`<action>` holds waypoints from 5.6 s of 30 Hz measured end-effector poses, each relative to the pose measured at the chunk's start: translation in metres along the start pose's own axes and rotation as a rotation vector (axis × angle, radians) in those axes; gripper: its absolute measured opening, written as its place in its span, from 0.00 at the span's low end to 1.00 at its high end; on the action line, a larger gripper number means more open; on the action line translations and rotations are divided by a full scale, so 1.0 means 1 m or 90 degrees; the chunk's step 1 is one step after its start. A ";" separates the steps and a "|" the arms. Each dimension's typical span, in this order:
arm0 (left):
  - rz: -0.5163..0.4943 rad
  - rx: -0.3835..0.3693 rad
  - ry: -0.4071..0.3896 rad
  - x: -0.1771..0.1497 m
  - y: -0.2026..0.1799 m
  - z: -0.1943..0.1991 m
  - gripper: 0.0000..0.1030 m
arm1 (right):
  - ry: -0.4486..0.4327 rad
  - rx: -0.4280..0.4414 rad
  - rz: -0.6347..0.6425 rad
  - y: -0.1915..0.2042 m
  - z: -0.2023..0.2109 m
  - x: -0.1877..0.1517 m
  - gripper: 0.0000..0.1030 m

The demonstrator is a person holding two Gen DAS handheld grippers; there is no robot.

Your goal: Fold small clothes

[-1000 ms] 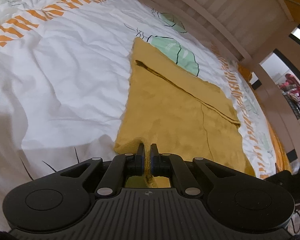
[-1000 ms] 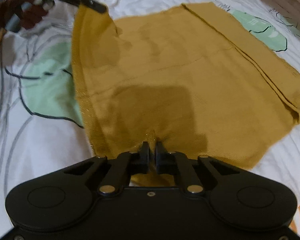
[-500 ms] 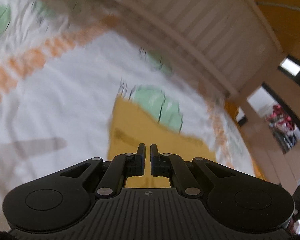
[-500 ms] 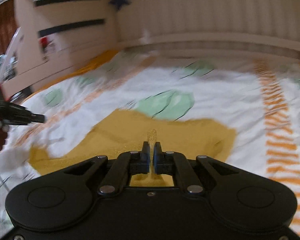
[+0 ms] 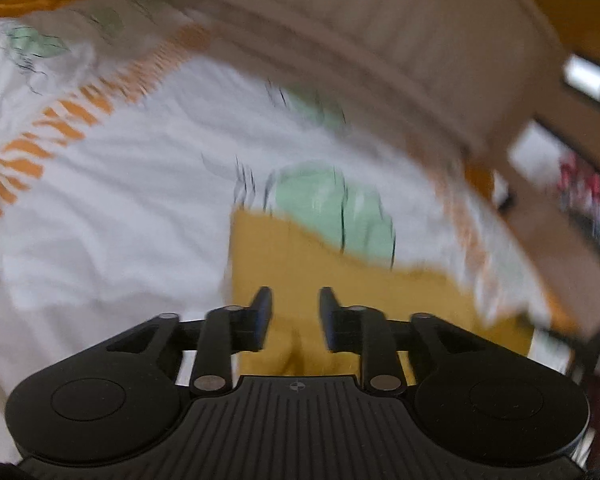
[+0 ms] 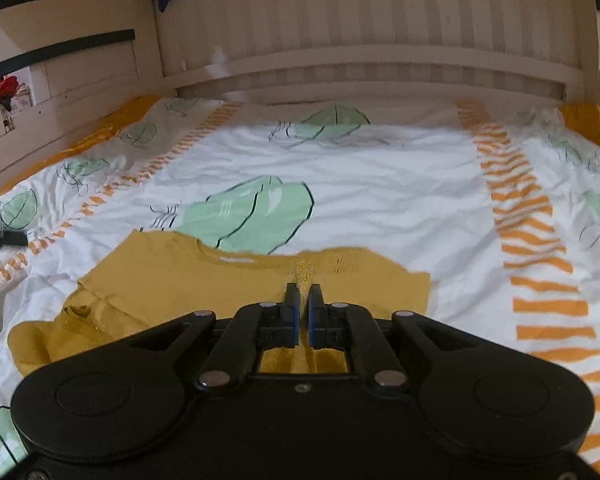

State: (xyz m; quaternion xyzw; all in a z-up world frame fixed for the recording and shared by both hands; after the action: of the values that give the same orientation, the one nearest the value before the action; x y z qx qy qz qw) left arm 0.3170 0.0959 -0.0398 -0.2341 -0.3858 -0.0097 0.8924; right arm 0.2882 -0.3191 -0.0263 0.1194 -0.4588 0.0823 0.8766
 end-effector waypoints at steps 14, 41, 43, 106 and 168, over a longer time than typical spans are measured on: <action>-0.203 0.000 0.135 -0.053 -0.015 -0.039 0.33 | 0.024 -0.001 -0.027 0.000 -0.002 -0.020 0.09; -0.195 -0.016 0.032 -0.055 -0.029 -0.028 0.06 | -0.006 -0.014 -0.041 -0.004 0.008 -0.023 0.09; -0.210 -0.004 -0.026 -0.042 -0.034 -0.015 0.06 | -0.024 -0.022 -0.034 -0.004 0.012 -0.016 0.09; -0.093 0.239 0.056 -0.055 0.013 -0.056 0.54 | 0.097 -0.161 -0.116 -0.019 -0.037 -0.090 0.99; -0.141 0.245 0.156 -0.028 -0.121 -0.181 0.68 | 0.066 -0.096 -0.172 -0.032 -0.033 -0.091 1.00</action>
State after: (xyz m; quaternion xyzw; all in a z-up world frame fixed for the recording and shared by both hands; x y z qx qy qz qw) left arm 0.3974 -0.0937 -0.1163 -0.0134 -0.2932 -0.0624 0.9539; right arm 0.2703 -0.3439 -0.1238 0.1098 -0.3976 -0.0649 0.9087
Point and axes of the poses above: each gripper's, at about its wrist camera, not at the fingertips, and z roughly against the way its jaws point, y to its left, x to its top, the point moved 6 cm from there along -z, roughly the way its jaws point, and after that the axes turned 1 degree about -y, right-handed, at the moved point
